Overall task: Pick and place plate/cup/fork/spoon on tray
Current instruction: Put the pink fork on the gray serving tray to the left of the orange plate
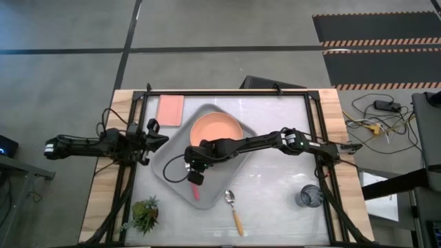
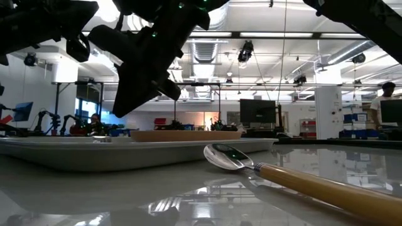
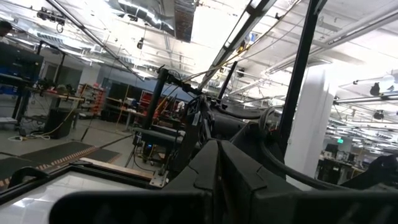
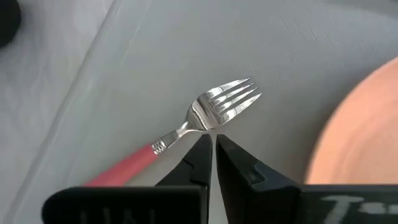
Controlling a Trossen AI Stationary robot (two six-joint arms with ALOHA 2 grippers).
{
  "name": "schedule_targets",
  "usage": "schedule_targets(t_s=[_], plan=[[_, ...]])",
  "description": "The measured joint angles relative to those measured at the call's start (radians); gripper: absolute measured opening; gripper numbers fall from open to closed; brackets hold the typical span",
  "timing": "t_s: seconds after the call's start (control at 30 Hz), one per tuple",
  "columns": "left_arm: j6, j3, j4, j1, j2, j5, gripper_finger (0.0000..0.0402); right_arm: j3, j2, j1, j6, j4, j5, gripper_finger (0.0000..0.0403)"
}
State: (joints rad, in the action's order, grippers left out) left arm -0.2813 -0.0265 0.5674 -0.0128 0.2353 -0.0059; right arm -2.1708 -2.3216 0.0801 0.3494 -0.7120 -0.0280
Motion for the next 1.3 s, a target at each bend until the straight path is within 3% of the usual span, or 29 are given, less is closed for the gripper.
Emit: schedule_targets(t_s=[0.23,0.43,0.7,1.0,1.13,1.3], plan=[[-0.010,0.000,0.000,0.000,0.000,0.000,0.0000,0.000,0.043,0.026,-0.039,-0.068,-0.018,0.0013],[-0.145,-0.008,-0.043,0.000,0.030,-0.001,0.0000,0.035,0.109,0.085,-0.075,-0.151,-0.220,0.0011],[-0.224,-0.107,-0.181,0.002,0.170,-0.055,0.0000,0.250,0.284,0.140,-0.075,-0.097,-0.327,0.0009],[-0.299,-0.271,-0.359,0.024,0.431,-0.104,0.0000,0.724,0.590,0.160,-0.073,0.298,-0.350,0.0009],[-0.387,-0.362,-0.509,0.036,0.550,-0.133,0.0000,0.931,0.715,0.170,-0.099,0.523,-0.349,0.0009],[-0.502,-0.437,-0.575,0.077,0.688,-0.179,0.0000,1.139,0.836,0.184,-0.125,0.738,-0.339,0.0009]])
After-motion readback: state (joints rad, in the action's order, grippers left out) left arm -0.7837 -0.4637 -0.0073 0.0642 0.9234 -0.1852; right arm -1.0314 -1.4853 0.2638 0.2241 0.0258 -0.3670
